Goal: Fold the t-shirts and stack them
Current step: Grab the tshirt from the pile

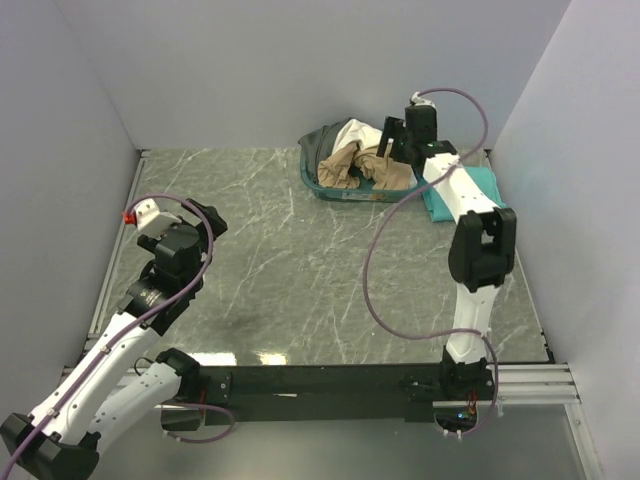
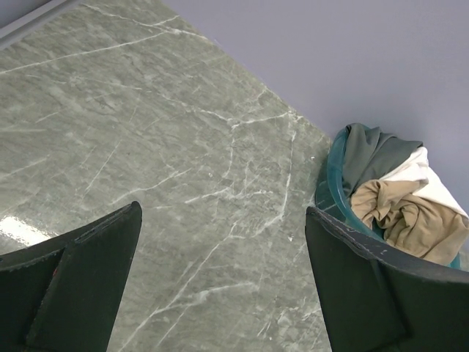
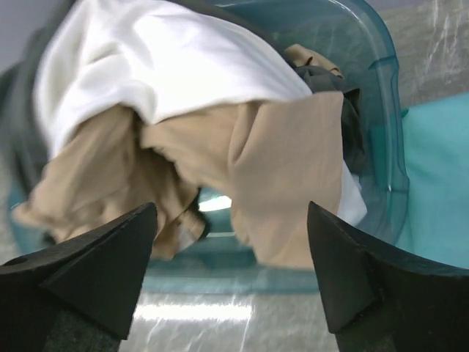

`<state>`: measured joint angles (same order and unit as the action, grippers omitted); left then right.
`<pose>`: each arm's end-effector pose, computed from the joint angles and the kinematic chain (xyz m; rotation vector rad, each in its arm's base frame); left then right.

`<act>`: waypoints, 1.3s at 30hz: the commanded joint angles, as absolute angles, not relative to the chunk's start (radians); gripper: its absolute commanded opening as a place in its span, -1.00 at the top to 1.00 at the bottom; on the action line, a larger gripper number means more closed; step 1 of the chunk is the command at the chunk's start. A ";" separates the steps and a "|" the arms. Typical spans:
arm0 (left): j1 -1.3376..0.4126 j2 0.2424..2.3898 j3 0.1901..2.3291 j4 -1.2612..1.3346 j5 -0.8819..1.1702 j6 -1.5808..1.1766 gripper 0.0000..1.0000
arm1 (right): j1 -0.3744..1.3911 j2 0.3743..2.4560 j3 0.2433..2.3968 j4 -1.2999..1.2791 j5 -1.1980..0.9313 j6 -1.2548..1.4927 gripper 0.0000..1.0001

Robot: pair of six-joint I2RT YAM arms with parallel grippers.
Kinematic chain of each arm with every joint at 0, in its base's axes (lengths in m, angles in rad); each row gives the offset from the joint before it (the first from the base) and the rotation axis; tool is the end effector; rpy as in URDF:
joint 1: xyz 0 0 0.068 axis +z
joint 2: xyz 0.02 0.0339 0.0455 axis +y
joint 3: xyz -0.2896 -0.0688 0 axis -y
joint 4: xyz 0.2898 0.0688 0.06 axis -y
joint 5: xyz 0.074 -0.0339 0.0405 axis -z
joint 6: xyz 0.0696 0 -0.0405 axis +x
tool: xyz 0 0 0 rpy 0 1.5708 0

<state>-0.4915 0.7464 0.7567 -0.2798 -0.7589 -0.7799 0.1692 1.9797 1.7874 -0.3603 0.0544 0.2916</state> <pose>0.2135 -0.0600 0.3400 -0.7524 1.6027 -0.2221 0.5459 0.0894 0.3074 0.1625 2.1238 0.2151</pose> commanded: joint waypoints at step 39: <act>-0.492 0.710 0.755 -0.305 -0.816 -0.795 -0.99 | 0.224 2.081 1.997 -0.342 0.298 0.104 1.00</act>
<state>-0.4915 0.7300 0.7567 -0.3130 -0.7921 -0.7834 0.2028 2.2116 2.0315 -0.4038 0.2584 0.1501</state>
